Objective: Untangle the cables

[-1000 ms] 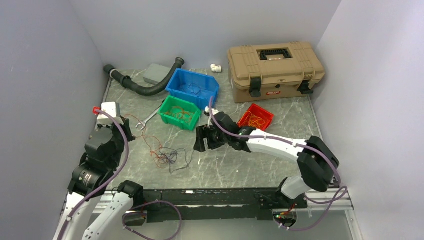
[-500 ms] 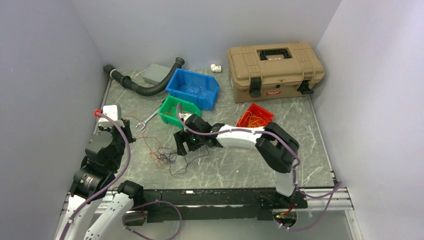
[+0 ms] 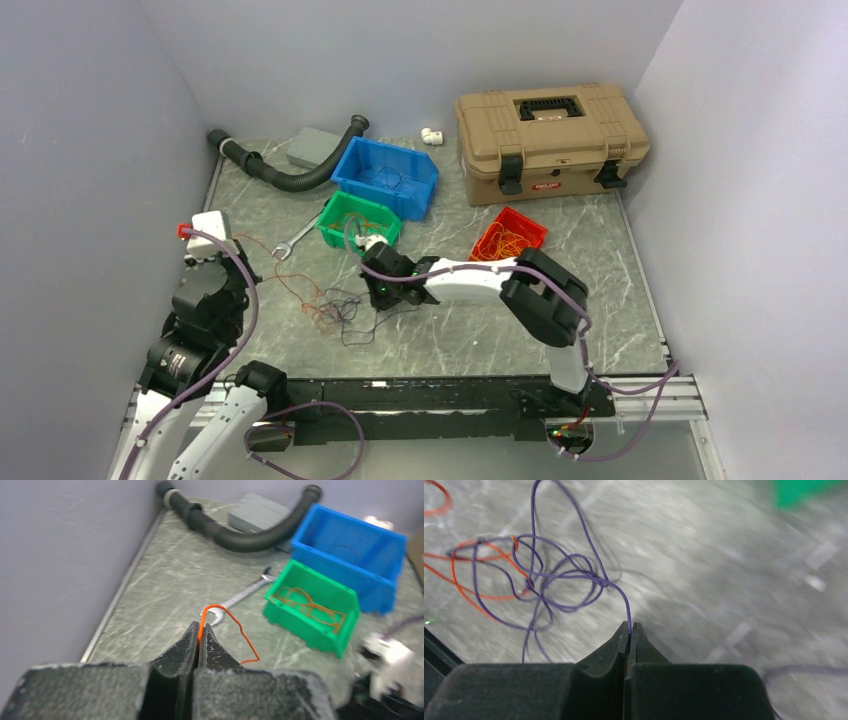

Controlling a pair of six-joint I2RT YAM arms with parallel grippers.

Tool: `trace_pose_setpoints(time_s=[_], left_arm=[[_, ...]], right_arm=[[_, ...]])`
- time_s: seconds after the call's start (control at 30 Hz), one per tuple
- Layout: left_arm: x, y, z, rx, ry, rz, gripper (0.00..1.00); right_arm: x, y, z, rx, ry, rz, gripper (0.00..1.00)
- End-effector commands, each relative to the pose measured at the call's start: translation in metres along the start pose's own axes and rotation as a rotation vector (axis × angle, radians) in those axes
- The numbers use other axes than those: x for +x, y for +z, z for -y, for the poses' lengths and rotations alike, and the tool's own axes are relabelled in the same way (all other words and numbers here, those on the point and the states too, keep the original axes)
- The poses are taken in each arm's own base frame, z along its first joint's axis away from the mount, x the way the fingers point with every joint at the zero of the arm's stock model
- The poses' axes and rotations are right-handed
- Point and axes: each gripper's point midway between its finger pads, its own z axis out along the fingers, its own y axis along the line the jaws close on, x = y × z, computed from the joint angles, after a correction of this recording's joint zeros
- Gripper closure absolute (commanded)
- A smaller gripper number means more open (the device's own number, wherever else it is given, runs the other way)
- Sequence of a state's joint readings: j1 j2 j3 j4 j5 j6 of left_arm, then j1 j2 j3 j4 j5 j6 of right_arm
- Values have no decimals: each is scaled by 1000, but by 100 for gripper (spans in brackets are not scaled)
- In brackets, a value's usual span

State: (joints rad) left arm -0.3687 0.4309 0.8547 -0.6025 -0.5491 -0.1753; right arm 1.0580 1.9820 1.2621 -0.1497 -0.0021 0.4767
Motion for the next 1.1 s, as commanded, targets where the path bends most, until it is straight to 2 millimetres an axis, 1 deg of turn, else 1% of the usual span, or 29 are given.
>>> trace_pose_setpoints(time_s=[0.0, 0.07, 0.1, 0.17, 0.23, 0.3, 0.37, 0.47, 0.5, 0.6, 0.67, 0.7, 0.77, 0.83, 0.9, 1.0, 1.03, 1.07], left_arm=[[-19, -12, -53, -307, -64, 49, 100], [-20, -19, -69, -401, -78, 61, 100], [-22, -22, -75, -433, -81, 67, 100], [-24, -27, -86, -499, -83, 83, 100], [-27, -34, -98, -579, -88, 103, 100], [-33, -43, -109, -646, -107, 127, 100], [-39, -49, -114, -675, -109, 141, 100], [-47, -50, -115, -678, -96, 148, 100], [-48, -51, -116, -683, -104, 149, 100], [-51, -56, -121, -721, -112, 153, 100], [-54, -53, -115, -671, -134, 158, 100], [-54, -47, -106, -608, -138, 159, 100], [-57, -33, -79, -430, -156, 179, 100], [-55, -24, -58, -296, -161, 182, 100], [-51, -18, -40, -200, -153, 171, 100], [-47, -9, -19, -105, -121, 142, 100], [-45, -7, -16, -90, -108, 131, 100], [-43, -5, -15, -90, -99, 117, 100]], right_arm=[[-35, -54, 54, 169, 208, 173, 100], [-34, -78, 92, 245, 326, 214, 100], [-27, -91, 113, 284, 379, 226, 100], [-25, -120, 152, 363, 490, 293, 100], [-18, -149, 184, 450, 583, 360, 100], [-7, -173, 206, 515, 650, 404, 100], [2, -193, 222, 568, 704, 443, 100], [8, -217, 235, 598, 736, 487, 100], [8, -224, 236, 599, 741, 507, 100], [7, -232, 234, 589, 747, 530, 100], [-2, -233, 225, 528, 686, 527, 100], [-10, -229, 211, 444, 632, 518, 100], [-21, -225, 189, 313, 552, 528, 100], [-26, -219, 166, 197, 477, 526, 100], [-31, -215, 143, 112, 384, 511, 100], [-30, -204, 114, 82, 258, 460, 99], [-28, -199, 106, 85, 221, 440, 96], [-28, -194, 96, 76, 183, 427, 90]])
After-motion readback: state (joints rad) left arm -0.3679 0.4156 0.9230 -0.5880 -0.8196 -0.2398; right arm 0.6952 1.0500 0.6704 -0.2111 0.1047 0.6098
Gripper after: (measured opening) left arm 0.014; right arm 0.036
